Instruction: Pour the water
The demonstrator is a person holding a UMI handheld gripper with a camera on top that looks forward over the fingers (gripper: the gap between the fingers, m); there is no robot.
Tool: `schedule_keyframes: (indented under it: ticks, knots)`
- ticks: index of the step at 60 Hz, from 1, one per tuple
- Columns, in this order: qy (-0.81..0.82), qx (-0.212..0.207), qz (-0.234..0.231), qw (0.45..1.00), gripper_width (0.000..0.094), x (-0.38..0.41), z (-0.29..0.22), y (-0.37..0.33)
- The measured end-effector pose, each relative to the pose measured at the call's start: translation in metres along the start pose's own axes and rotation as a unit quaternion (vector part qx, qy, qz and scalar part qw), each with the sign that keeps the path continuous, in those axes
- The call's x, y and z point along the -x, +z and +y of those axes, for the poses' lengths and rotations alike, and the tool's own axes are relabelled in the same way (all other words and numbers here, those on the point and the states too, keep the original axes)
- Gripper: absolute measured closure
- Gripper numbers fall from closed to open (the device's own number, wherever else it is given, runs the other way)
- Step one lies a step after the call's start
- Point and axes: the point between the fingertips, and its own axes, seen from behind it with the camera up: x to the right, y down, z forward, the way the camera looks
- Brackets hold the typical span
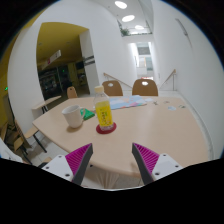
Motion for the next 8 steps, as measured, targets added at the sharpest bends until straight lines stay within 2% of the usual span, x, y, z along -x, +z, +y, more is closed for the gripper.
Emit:
schedule_keyframes:
  ticks: [8]
  knots:
    - [0.004, 0.017, 0.002, 1.0, 0.0081, -0.03, 0.011, -0.006]
